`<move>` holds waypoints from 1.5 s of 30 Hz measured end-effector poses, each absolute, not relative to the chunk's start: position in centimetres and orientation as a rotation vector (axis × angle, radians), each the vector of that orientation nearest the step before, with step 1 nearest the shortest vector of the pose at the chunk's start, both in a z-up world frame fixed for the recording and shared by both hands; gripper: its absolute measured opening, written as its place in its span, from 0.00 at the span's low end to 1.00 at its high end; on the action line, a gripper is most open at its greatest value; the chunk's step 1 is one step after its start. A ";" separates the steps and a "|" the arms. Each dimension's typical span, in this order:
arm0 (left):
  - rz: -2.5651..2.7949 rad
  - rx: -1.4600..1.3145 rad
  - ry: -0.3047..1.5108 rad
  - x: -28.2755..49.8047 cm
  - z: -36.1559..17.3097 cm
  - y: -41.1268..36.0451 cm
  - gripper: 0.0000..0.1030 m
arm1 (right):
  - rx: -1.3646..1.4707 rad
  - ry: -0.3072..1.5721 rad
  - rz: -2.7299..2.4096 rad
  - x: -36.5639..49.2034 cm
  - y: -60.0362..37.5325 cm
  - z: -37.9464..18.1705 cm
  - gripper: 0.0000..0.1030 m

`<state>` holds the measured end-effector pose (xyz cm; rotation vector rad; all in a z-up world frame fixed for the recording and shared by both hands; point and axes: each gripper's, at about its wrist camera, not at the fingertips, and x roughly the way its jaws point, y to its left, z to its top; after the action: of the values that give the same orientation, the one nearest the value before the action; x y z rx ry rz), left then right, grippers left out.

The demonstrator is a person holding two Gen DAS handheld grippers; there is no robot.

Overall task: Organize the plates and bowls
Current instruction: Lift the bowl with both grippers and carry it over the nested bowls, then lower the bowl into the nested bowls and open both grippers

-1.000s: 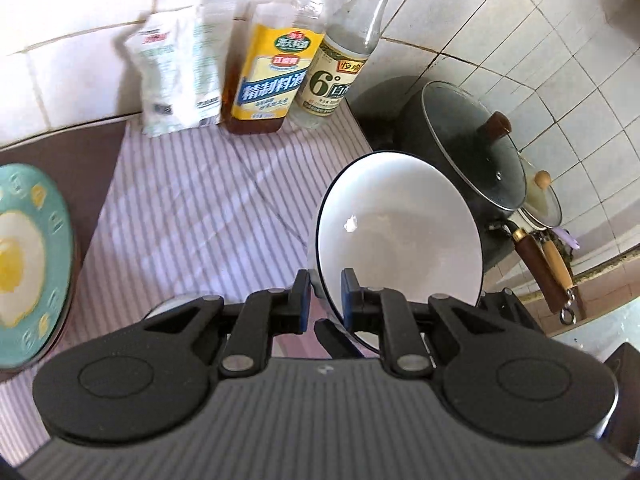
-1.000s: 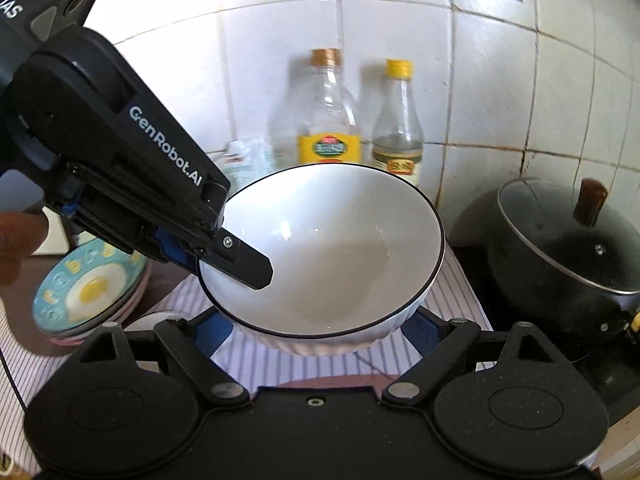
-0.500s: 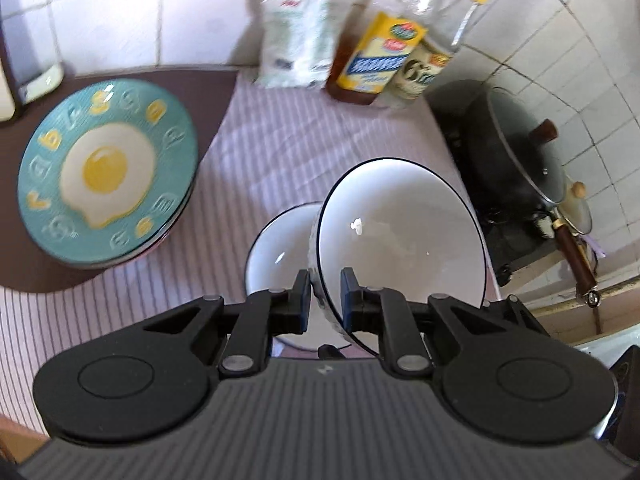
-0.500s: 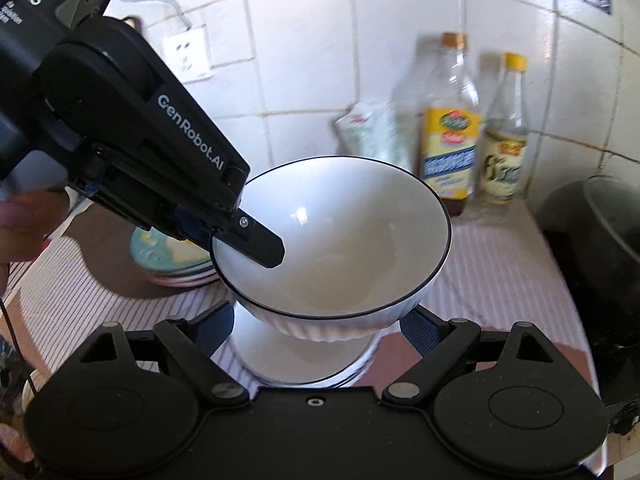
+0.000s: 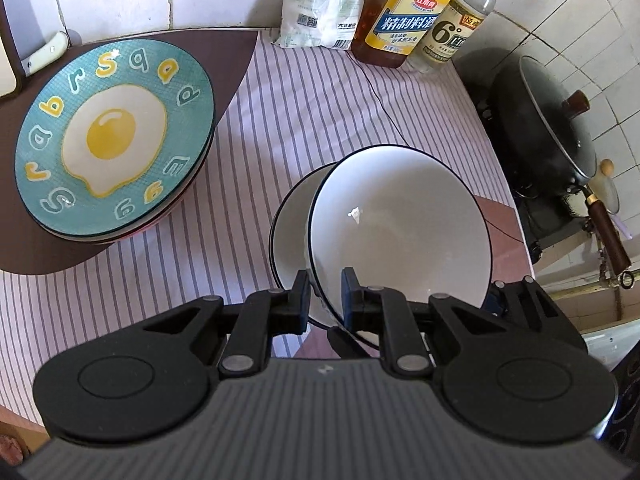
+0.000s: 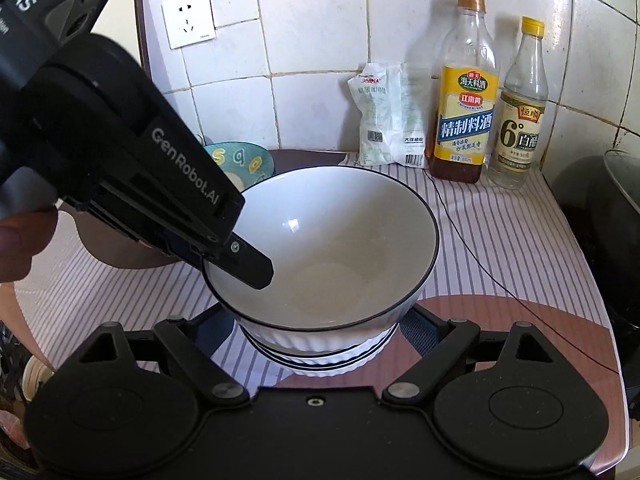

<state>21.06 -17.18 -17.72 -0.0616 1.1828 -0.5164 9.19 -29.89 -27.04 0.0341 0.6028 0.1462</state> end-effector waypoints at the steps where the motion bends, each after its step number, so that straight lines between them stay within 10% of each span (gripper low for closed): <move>1: -0.512 -0.053 1.183 21.0 -17.7 -17.3 0.14 | 0.027 0.608 0.146 9.3 -29.8 -27.1 0.90; 35: -0.428 -0.118 1.201 20.8 -18.1 -16.3 0.24 | -0.101 0.577 0.114 8.8 -28.5 -27.5 0.93; 45: -0.475 -0.103 1.108 19.6 -17.5 -14.9 0.13 | 0.050 0.549 0.132 7.0 -30.2 -26.9 0.93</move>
<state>19.64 -14.93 -17.46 -0.1031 1.1080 -0.4753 7.00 -30.23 -26.89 0.0496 0.5487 0.1320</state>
